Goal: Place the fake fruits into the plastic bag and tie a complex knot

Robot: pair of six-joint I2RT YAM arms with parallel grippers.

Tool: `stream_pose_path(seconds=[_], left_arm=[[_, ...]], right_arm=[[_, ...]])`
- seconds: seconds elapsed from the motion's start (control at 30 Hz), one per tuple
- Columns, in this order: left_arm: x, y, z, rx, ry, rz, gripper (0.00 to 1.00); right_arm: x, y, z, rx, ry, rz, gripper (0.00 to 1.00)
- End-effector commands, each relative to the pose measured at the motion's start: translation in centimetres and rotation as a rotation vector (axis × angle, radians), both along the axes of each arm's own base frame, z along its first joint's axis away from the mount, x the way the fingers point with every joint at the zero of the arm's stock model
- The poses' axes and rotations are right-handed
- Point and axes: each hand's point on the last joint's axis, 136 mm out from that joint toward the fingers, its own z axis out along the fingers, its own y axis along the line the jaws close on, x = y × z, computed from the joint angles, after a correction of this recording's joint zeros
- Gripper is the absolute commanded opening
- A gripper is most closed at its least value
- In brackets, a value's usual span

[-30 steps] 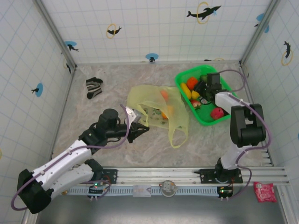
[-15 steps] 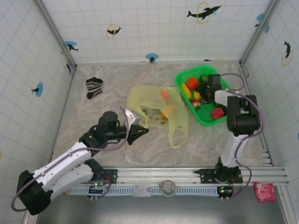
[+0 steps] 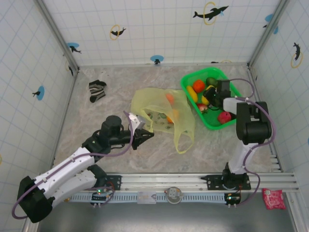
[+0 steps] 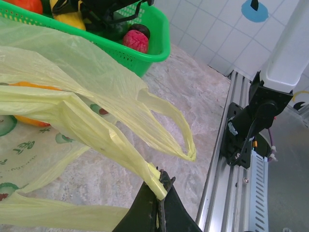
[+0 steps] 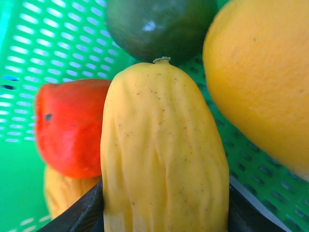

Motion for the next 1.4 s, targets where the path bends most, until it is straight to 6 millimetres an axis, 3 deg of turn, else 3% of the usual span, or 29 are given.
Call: stream_pose_path(seconds=[0.0, 0.13, 0.23, 0.33, 0.47, 0.7, 0.93, 1.1, 1.23, 1.37], left_arm=[[-0.3, -0.1, 0.1, -0.008, -0.033, -0.022, 0.0], [-0.4, -0.1, 0.1, -0.01, -0.033, -0.025, 0.0], [-0.4, 0.0, 0.1, -0.011, -0.038, -0.02, 0.0], [-0.3, 0.1, 0.0, -0.007, -0.038, -0.017, 0.0], [-0.2, 0.1, -0.1, -0.002, -0.042, -0.011, 0.0], [-0.1, 0.2, -0.1, 0.004, -0.05, -0.005, 0.0], [-0.1, 0.3, -0.2, 0.006, -0.053, -0.001, 0.0], [-0.2, 0.4, -0.2, 0.004, -0.06, 0.001, 0.0], [-0.4, 0.5, 0.2, -0.007, -0.071, -0.004, 0.0], [-0.8, 0.4, 0.4, -0.022, -0.073, -0.023, 0.0]], right_arm=[[0.4, -0.1, 5.7, -0.015, -0.163, 0.032, 0.51], [-0.5, 1.0, 10.3, -0.011, -0.284, 0.122, 0.47], [-2.3, 2.8, 13.1, 0.007, -0.357, 0.225, 0.45], [-5.1, 5.7, 15.3, 0.017, -0.428, 0.355, 0.45], [-10.2, 11.0, 17.1, 0.021, -0.507, 0.608, 0.45], [-18.9, 18.7, 16.7, 0.09, -0.503, 1.002, 0.45], [-24.7, 23.4, 12.7, 0.088, -0.379, 1.232, 0.45], [-24.6, 25.3, 9.7, -0.161, -0.327, 1.271, 0.45], [-22.8, 26.1, 8.0, -0.309, -0.286, 1.219, 0.45], [-20.0, 26.6, 7.8, -0.412, -0.271, 1.129, 0.44]])
